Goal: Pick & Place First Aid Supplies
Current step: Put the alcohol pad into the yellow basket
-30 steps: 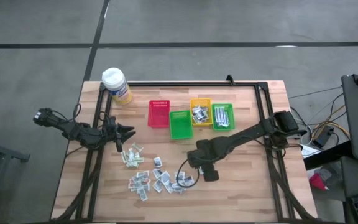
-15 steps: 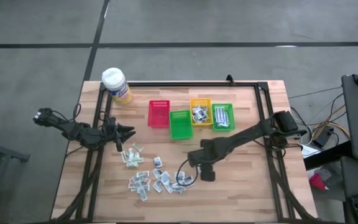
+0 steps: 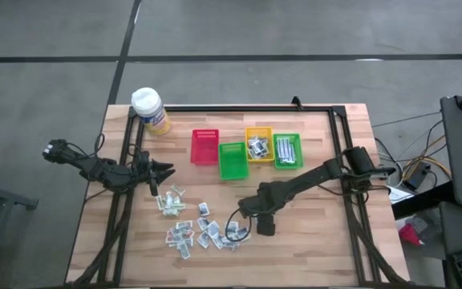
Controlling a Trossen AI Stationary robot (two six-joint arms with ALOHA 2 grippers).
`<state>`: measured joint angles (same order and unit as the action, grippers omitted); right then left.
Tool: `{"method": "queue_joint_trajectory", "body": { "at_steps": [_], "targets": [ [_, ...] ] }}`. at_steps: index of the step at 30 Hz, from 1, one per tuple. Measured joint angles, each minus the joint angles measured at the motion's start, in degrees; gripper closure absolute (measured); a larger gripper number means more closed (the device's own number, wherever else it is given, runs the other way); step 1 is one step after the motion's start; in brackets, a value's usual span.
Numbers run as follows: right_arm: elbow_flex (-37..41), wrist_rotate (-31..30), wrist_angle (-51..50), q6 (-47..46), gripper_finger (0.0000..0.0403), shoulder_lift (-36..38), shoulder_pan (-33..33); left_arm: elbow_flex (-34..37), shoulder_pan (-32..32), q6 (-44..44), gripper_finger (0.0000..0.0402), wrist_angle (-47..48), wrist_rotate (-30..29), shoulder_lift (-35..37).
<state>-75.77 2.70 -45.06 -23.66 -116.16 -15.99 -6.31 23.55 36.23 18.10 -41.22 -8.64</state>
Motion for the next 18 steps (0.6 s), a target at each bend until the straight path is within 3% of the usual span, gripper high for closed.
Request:
{"method": "queue_joint_trajectory", "body": {
  "at_steps": [6,18],
  "targets": [
    [0.0,0.02,-0.16,0.02,0.0281,-0.11,0.05,0.0,-0.02,0.0,0.0271,-0.02,-0.02,-0.02],
    [0.02,-0.04,-1.25,0.33,0.0364,-0.07,0.2,0.0,-0.01,0.0,0.0271,-0.02,-0.02,-0.04]
  ]
}}
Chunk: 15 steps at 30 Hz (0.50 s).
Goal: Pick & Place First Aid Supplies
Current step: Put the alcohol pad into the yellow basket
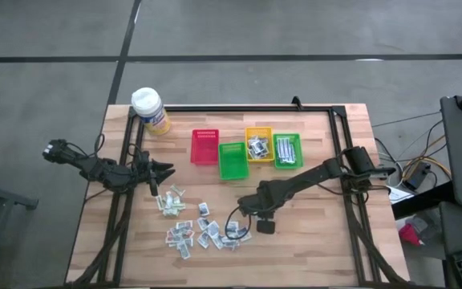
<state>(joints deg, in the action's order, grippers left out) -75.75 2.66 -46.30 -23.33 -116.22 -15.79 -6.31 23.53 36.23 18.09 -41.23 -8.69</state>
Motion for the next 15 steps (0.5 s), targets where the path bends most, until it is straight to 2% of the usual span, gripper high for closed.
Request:
{"method": "queue_joint_trajectory", "body": {
  "at_steps": [6,15],
  "targets": [
    [0.0,0.12,-0.2,0.2,0.0392,0.02,0.11,0.0,0.0,0.02,0.0271,0.0,0.01,0.0],
    [0.15,1.16,-2.43,0.42,0.0394,1.56,1.43,0.0,0.01,0.02,0.0271,-0.01,0.01,0.0]
  ]
}}
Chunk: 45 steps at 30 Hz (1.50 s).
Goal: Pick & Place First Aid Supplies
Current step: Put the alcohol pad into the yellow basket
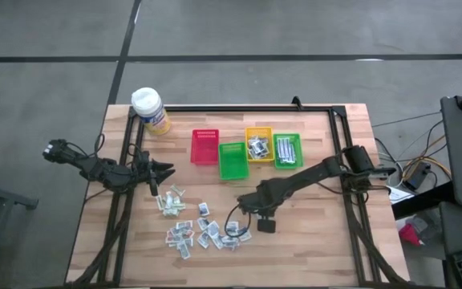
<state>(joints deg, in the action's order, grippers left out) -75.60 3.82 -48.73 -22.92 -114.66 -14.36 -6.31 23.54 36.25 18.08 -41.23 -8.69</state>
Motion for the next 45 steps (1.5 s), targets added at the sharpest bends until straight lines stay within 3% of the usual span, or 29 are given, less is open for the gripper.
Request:
{"method": "queue_joint_trajectory", "body": {
  "at_steps": [10,22,34,45],
  "targets": [
    [0.22,0.03,-4.1,0.3,0.0395,10.0,1.34,0.0,0.01,0.0,0.0271,-0.01,-0.01,-0.07],
    [0.05,-0.56,-2.03,-2.23,0.0395,26.23,1.61,0.0,-0.01,0.0,0.0271,0.0,0.0,-0.09],
    [-0.04,-23.55,4.62,1.98,0.0394,35.45,2.24,0.0,0.0,0.18,0.0271,-0.01,-0.01,-0.2],
    [-0.04,-41.53,5.92,11.9,0.0394,34.5,6.04,0.0,0.01,-0.6,0.0271,-0.01,-0.01,-0.2]
  ]
}}
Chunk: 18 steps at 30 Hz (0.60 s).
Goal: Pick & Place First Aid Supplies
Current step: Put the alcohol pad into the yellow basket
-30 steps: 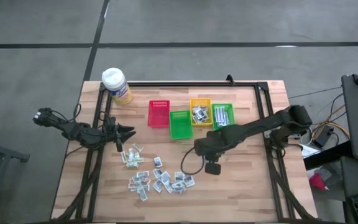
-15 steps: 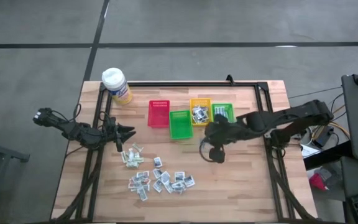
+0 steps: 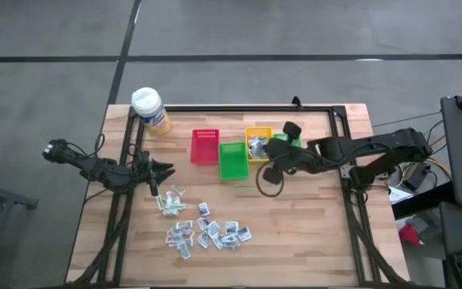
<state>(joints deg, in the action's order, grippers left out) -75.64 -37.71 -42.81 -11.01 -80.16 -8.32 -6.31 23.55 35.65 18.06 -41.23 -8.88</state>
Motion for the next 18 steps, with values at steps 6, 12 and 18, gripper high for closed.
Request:
{"method": "queue_joint_trajectory", "body": {
  "at_steps": [6,12,18],
  "targets": [
    [0.0,-1.33,0.66,10.03,0.0394,-2.95,3.88,0.0,0.0,-0.04,0.0271,0.02,-0.15,0.0],
    [0.0,-1.31,1.54,17.64,0.0394,-6.83,9.4,0.0,-0.01,-0.2,0.0271,0.01,-0.84,0.0],
    [-0.27,0.12,1.44,23.76,0.0394,-10.35,15.45,0.0,0.0,-2.53,0.0271,0.0,-2.45,0.0]
  ]
}}
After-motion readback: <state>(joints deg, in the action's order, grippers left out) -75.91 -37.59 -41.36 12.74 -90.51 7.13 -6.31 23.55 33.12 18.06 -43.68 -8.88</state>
